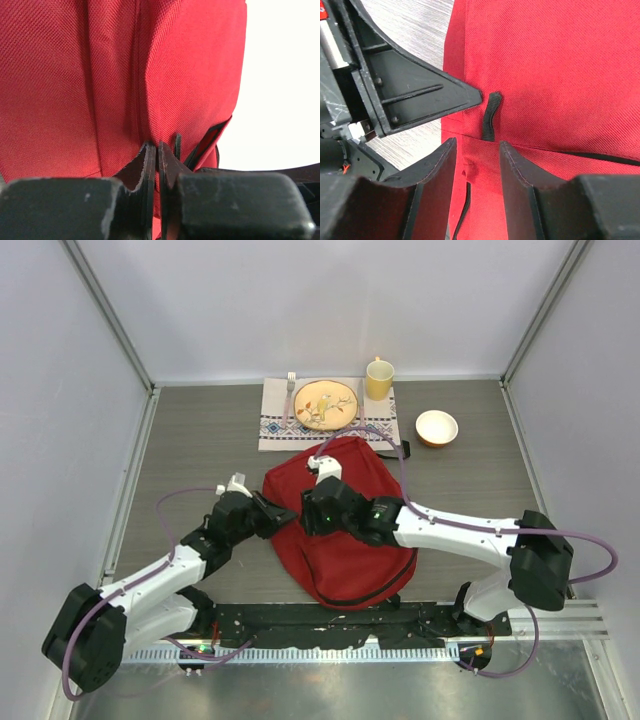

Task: Pack the student bag
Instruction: Zip the student bag at the center of the board.

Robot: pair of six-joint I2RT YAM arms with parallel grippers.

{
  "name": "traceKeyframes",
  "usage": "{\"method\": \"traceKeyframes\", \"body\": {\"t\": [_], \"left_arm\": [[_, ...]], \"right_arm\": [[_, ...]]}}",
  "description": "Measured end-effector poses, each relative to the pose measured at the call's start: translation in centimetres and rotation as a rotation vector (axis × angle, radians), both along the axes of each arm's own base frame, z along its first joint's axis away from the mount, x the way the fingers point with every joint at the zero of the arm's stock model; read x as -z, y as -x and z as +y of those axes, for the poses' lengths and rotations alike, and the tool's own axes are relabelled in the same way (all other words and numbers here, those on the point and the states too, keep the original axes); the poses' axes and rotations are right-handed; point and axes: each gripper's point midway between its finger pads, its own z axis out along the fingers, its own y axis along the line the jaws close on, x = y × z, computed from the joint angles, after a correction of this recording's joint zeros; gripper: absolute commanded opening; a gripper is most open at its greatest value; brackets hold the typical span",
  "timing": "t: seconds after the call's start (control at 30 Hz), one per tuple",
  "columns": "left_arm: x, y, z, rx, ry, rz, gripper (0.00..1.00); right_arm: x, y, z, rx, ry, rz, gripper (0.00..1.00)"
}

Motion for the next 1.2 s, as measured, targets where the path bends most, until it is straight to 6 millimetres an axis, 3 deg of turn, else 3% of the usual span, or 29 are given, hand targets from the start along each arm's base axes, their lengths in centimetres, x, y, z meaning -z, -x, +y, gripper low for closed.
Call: {"method": "traceKeyframes", "body": {"t": [0.27,0.7,0.9,1.2], "left_arm": [[-1.5,0.1,-0.1,0.013,0.031,-0.053,0.00],[-2.1,0.1,-0.5,0.027,0.052,-0.075,0.00],[-2.3,0.0,-0.5,0.029,0.058,-0.082,0.00],[-2.4,0.0,-0.6,0.030,0.059,-0.084,0.00]], "right_arm": [[0.4,-0.8,-0.2,0.035,0.077,-0.044,0.48],[-0.2,-2.1,0.1,0.046,0.117,-0.101,0.46],[1.1,-2.0,0.3,0.038,0.141,-0.080,0.41],[1.2,-2.0,0.5,0.036,0.134,-0.076,0.24]]}}
